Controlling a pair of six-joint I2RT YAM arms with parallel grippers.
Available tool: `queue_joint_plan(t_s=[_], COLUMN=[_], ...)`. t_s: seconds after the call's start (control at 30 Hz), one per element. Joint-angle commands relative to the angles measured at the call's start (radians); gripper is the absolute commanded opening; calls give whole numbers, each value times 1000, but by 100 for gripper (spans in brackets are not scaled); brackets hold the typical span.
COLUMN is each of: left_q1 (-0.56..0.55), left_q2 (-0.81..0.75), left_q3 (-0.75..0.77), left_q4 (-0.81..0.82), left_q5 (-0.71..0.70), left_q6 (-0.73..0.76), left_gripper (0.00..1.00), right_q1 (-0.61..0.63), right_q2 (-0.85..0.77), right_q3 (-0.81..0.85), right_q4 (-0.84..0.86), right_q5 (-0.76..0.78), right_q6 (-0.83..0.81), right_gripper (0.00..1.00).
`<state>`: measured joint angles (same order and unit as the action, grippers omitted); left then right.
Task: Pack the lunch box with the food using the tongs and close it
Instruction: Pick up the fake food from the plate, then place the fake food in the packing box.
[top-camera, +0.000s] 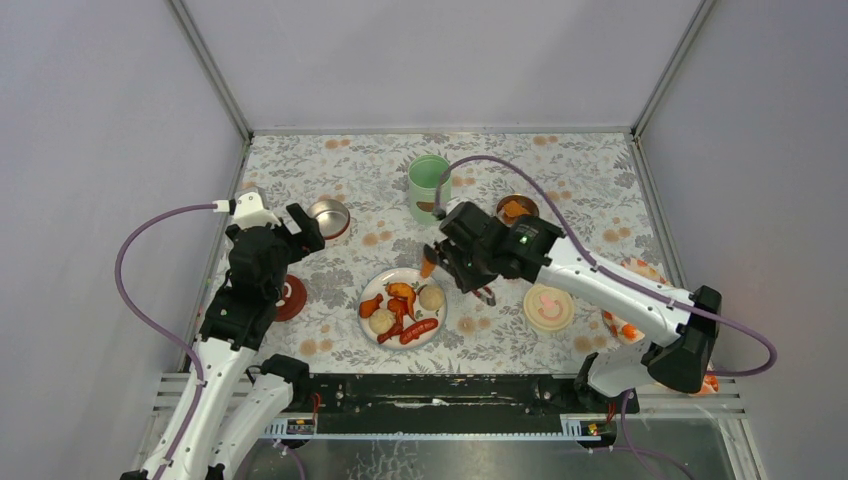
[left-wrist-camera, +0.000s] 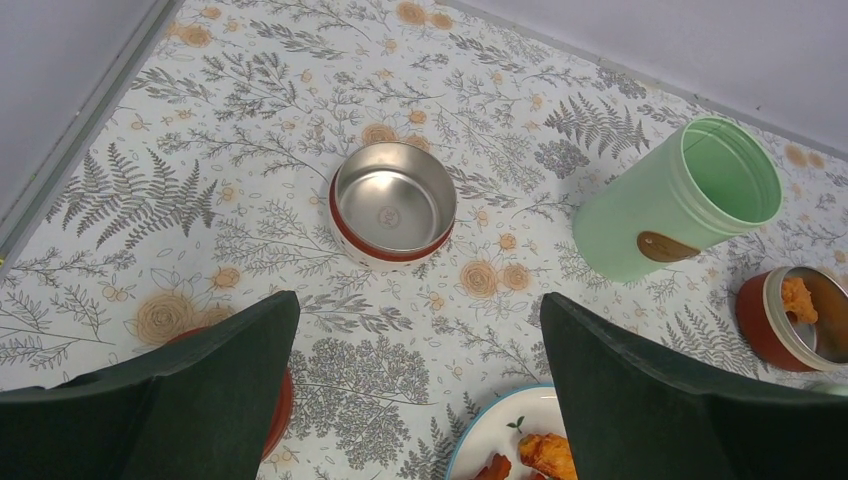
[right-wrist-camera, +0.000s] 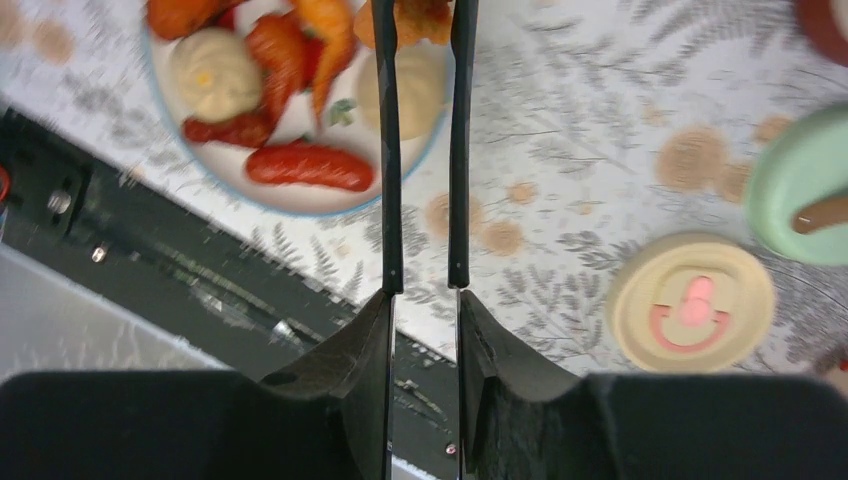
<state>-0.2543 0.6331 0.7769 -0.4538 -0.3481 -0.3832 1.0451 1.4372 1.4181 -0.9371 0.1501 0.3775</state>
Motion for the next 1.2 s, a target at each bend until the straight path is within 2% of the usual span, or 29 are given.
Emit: queue_joint_plan(t_s=[0.0,0.33,0.57,0.77,1.17], left_q1=[7,11,14,13,14], left_q2=[-13,-18,-23,-24,-27], left_q3=[-7,-8,-10,-9,-10], left_q4=[56,61,64,65,65], left_q5=[18,41,48,55,58], left_q6=[-3,-6,-6,-6,-8], left_gripper=[98,99,99,99,99], right_q1=[-139,-438,-582,-627,-631], right_q2=[-80,-109,-66,-21,-17], right_q3=[-10,-13,-49,-106,-219], right_q4=[5,-3,88,171,286], right_q5=[60,150,142,119,65], right_q6=[-51,-152,-134,-88,71], right_gripper=[0,0,0,0,0])
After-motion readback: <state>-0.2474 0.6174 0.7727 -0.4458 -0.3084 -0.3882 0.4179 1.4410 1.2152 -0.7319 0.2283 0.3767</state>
